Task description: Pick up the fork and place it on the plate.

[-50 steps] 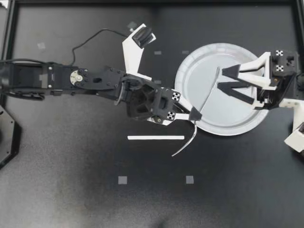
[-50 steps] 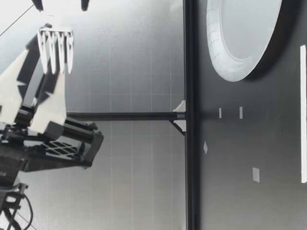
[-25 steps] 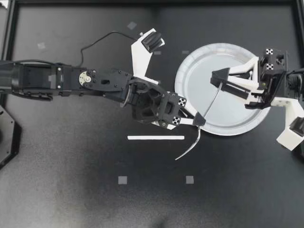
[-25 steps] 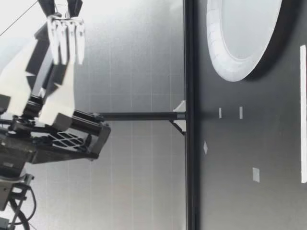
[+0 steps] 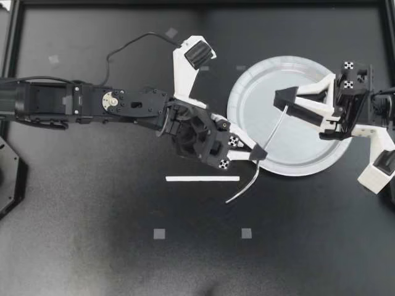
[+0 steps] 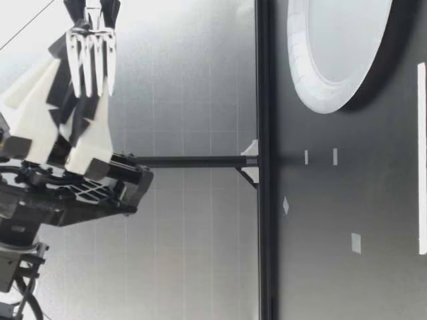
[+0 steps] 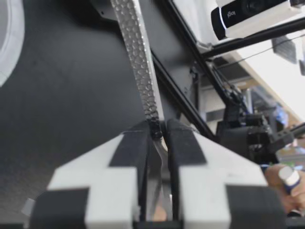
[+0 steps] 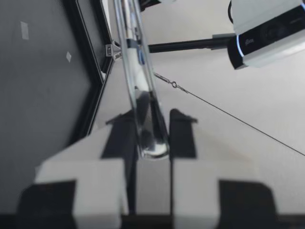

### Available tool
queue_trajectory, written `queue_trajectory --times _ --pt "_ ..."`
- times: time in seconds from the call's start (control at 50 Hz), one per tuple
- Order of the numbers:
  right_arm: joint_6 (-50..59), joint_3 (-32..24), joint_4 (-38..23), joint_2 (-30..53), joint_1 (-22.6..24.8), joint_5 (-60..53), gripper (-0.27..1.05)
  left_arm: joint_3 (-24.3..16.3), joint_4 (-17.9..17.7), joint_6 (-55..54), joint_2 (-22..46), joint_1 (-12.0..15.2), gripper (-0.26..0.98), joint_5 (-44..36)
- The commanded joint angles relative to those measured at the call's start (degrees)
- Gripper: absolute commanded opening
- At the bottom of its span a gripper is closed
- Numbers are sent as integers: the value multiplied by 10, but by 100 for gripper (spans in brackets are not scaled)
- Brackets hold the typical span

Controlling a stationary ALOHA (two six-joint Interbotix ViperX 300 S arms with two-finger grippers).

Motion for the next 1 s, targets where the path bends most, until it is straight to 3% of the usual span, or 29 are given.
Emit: queue_trajectory --times 0.0,0.18,0.28,0.42,0.74,0.98 --pt "7 -14 8 -4 4 -4 -8 -12 2 17 -13 12 22 -8" --pt "7 -13 13 -4 4 -5 -8 -8 2 18 -9 13 62 -6" --pt "10 -12 15 -5 4 -6 -8 -4 4 21 -7 14 76 -6" --pt "24 -9 26 -16 5 -3 -8 7 32 54 -18 30 77 -11" --pt "71 10 69 -19 28 81 -8 0 33 148 -41 33 77 -48" --pt "164 18 153 -46 38 218 -8 6 41 229 -69 39 77 -47"
